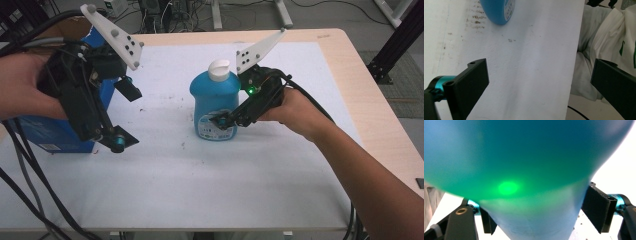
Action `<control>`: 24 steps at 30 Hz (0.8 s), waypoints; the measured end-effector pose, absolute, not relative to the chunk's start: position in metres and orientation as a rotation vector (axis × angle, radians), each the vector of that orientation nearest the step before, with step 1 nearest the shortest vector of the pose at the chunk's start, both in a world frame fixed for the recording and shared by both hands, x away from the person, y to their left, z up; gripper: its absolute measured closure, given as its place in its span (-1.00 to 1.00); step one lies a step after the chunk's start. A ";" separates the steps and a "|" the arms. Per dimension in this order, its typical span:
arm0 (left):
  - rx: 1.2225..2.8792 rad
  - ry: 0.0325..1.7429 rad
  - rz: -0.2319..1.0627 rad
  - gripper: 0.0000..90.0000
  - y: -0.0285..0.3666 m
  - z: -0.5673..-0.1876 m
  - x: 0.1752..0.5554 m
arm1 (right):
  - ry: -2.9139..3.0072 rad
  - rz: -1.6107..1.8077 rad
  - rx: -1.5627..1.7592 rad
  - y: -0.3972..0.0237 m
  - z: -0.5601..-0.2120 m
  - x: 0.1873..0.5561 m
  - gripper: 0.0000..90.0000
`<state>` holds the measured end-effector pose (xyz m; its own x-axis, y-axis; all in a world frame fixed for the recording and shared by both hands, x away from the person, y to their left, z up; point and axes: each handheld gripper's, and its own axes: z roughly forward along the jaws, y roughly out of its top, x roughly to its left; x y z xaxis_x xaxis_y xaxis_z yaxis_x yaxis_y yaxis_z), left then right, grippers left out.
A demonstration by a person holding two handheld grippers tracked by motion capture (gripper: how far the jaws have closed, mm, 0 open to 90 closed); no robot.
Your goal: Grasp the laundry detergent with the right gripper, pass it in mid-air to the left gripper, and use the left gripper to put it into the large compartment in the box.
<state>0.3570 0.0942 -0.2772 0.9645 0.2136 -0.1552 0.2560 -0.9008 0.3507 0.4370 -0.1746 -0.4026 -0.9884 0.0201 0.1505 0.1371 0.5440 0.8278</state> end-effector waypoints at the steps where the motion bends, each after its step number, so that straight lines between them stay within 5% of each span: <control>1: 2.739 0.340 -0.159 -0.96 0.094 -0.277 0.357 | -2.651 -1.438 -0.136 -0.175 -0.403 0.437 -0.43; 24: 2.736 0.341 -0.161 -0.96 0.093 -0.280 0.358 | -2.662 -1.509 -0.067 -0.173 -0.406 0.433 -0.09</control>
<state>0.3579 0.0932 -0.2797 0.9640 0.2147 -0.1570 0.2578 -0.8991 0.3537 0.4329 -0.1734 -0.4055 -0.9958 -0.0019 0.0918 0.0778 0.5136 0.8545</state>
